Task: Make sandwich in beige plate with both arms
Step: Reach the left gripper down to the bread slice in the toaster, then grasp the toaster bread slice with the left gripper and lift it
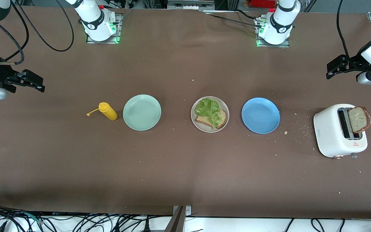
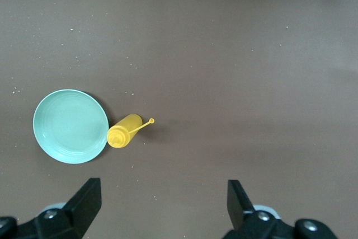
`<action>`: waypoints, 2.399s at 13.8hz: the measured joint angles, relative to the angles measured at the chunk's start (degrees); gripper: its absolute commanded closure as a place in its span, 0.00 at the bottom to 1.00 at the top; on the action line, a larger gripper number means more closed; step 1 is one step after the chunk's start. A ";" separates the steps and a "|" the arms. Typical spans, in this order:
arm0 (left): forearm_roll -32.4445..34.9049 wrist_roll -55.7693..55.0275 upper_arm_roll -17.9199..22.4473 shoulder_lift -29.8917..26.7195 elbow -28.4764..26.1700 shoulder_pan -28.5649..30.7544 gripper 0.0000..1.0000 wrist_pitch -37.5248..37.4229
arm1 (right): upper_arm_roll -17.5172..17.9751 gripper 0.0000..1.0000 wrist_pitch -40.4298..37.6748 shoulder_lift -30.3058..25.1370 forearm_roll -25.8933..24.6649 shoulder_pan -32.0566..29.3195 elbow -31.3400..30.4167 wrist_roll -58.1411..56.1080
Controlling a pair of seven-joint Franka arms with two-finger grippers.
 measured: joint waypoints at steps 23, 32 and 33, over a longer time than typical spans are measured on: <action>0.22 8.46 1.71 18.82 6.74 16.24 0.00 7.09 | 0.00 0.00 -0.09 0.86 -0.02 0.03 -0.03 0.35; -0.25 15.91 1.69 27.33 6.92 21.38 0.27 17.70 | 0.00 0.00 -0.08 0.88 -0.02 0.05 -0.03 0.36; -0.28 15.93 1.68 27.98 6.30 21.44 0.54 17.71 | 0.01 0.00 -0.08 0.88 -0.02 0.06 -0.03 0.36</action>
